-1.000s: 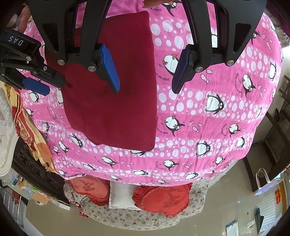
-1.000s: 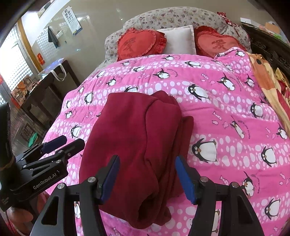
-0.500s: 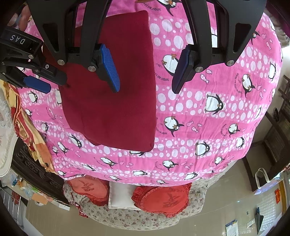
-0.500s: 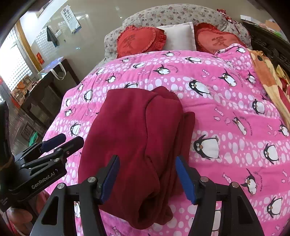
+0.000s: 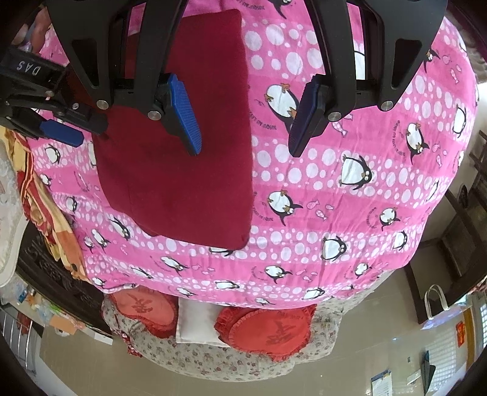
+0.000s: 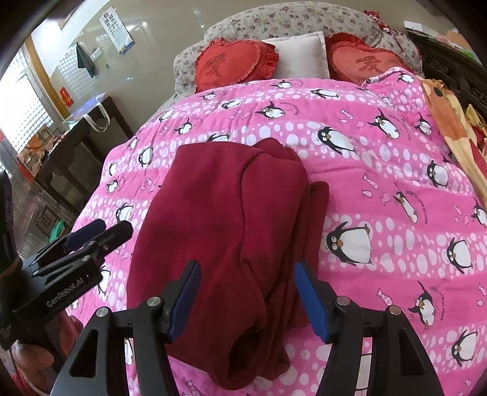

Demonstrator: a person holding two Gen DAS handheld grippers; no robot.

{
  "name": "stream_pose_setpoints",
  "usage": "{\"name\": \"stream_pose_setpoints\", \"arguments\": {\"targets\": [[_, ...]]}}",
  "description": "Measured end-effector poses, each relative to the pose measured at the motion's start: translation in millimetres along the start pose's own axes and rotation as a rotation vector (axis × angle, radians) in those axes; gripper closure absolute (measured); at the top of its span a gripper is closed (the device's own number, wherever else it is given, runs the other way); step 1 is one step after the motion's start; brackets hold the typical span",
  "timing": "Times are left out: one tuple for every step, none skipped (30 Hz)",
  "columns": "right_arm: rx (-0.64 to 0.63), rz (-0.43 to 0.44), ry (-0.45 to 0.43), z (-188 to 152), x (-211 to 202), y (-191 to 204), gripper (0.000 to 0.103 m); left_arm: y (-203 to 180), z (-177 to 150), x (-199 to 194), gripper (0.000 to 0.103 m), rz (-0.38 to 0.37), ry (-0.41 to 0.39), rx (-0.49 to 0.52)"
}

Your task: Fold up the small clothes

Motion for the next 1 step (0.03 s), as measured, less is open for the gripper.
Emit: {"name": "stream_pose_setpoints", "arguments": {"targets": [[0.002, -0.002, -0.003, 1.8, -0.1, -2.4, 0.042, 3.5, -0.5, 1.3, 0.043, 0.001, 0.004, -0.006]]}}
Point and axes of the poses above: each gripper's, at about its wrist camera, not at the fingertips, and x roughly the way its jaws point, y to its left, z to its top, the point moved 8 cm from there along x, roughly the way its jaws point, and after that the axes turned 14 degrees about x, right-handed, at the moved point
